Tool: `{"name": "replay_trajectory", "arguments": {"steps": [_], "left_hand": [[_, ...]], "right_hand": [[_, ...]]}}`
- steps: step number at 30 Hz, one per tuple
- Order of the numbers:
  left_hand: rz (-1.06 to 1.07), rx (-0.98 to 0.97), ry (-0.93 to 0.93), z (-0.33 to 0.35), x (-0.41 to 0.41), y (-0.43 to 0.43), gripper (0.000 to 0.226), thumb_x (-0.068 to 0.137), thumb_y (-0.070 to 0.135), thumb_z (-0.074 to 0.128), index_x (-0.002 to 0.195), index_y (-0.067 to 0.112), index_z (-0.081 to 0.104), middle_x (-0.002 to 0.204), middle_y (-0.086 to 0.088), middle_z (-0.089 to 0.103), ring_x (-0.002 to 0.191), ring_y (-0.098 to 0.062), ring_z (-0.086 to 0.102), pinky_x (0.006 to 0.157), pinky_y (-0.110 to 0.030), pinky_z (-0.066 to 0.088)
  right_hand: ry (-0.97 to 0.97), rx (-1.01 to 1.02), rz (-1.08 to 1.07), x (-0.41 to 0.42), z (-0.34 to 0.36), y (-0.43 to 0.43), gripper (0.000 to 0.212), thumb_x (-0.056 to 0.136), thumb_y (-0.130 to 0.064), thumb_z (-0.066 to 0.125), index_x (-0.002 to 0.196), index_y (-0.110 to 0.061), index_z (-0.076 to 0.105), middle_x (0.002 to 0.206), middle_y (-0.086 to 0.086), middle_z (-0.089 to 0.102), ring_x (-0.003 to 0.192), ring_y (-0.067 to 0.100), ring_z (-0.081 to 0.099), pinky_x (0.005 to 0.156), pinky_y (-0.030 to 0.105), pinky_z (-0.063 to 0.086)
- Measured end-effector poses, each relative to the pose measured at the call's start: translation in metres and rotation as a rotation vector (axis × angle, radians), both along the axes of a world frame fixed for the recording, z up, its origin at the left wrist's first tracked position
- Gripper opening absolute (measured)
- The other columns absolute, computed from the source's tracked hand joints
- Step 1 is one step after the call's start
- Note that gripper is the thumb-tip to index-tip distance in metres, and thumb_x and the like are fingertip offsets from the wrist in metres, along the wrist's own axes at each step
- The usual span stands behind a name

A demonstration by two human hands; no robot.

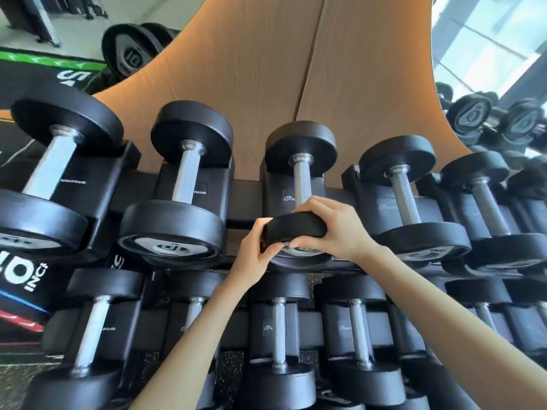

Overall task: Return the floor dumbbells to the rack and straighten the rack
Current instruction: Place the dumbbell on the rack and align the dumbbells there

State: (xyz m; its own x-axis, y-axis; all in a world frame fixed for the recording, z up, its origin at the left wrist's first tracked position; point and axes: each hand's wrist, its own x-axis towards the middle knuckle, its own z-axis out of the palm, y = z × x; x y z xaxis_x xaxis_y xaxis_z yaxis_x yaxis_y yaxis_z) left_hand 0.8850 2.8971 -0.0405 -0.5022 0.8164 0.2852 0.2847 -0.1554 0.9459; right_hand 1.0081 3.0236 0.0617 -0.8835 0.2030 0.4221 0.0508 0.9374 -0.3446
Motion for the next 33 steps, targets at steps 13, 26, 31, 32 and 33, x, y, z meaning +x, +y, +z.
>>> {"name": "replay_trajectory", "arguments": {"steps": [13, 26, 31, 32, 33], "left_hand": [[0.128, 0.192, 0.084, -0.016, 0.004, 0.030, 0.034, 0.082, 0.055, 0.055, 0.091, 0.024, 0.042, 0.076, 0.017, 0.049, 0.065, -0.002, 0.042, 0.060, -0.026, 0.037], [0.222, 0.045, 1.146, 0.064, 0.006, 0.039, 0.056, 0.082, 0.066, 0.039, 0.085, 0.010, 0.040, 0.063, -0.004, 0.051, 0.050, -0.022, 0.051, 0.042, -0.026, 0.036], [0.075, 0.073, 0.469, 0.031, -0.005, 0.012, 0.042, 0.082, 0.055, 0.055, 0.098, 0.016, 0.052, 0.087, 0.008, 0.054, 0.078, -0.007, 0.051, 0.067, -0.018, 0.037], [0.065, 0.063, 0.324, 0.019, -0.006, 0.007, 0.035, 0.080, 0.050, 0.057, 0.101, 0.023, 0.051, 0.089, 0.011, 0.055, 0.081, -0.003, 0.052, 0.071, -0.017, 0.038], [0.065, 0.048, 0.212, 0.008, -0.005, 0.004, 0.031, 0.078, 0.045, 0.057, 0.104, 0.030, 0.048, 0.092, 0.012, 0.057, 0.085, 0.000, 0.054, 0.075, -0.017, 0.040]], "right_hand": [[0.191, 0.038, -0.077, 0.010, -0.021, 0.012, 0.044, 0.079, -0.054, 0.062, 0.096, -0.013, 0.065, 0.081, -0.001, 0.065, 0.074, 0.013, 0.059, 0.065, 0.031, 0.049], [0.472, -0.463, -0.345, 0.031, -0.077, 0.018, 0.074, 0.080, -0.079, 0.021, 0.103, -0.014, 0.046, 0.083, 0.000, 0.053, 0.076, -0.011, 0.051, 0.067, 0.007, 0.039], [0.214, -0.373, -0.224, 0.033, -0.058, 0.020, 0.060, 0.084, -0.072, 0.028, 0.103, -0.019, 0.046, 0.087, -0.009, 0.049, 0.078, -0.004, 0.047, 0.069, 0.018, 0.037], [0.175, -0.365, -0.190, 0.033, -0.052, 0.018, 0.058, 0.085, -0.070, 0.031, 0.103, -0.017, 0.047, 0.089, -0.012, 0.049, 0.080, -0.004, 0.047, 0.070, 0.019, 0.037], [0.152, -0.352, -0.162, 0.032, -0.046, 0.016, 0.055, 0.085, -0.067, 0.037, 0.103, -0.016, 0.048, 0.090, -0.014, 0.050, 0.082, -0.003, 0.048, 0.072, 0.019, 0.038]]}}
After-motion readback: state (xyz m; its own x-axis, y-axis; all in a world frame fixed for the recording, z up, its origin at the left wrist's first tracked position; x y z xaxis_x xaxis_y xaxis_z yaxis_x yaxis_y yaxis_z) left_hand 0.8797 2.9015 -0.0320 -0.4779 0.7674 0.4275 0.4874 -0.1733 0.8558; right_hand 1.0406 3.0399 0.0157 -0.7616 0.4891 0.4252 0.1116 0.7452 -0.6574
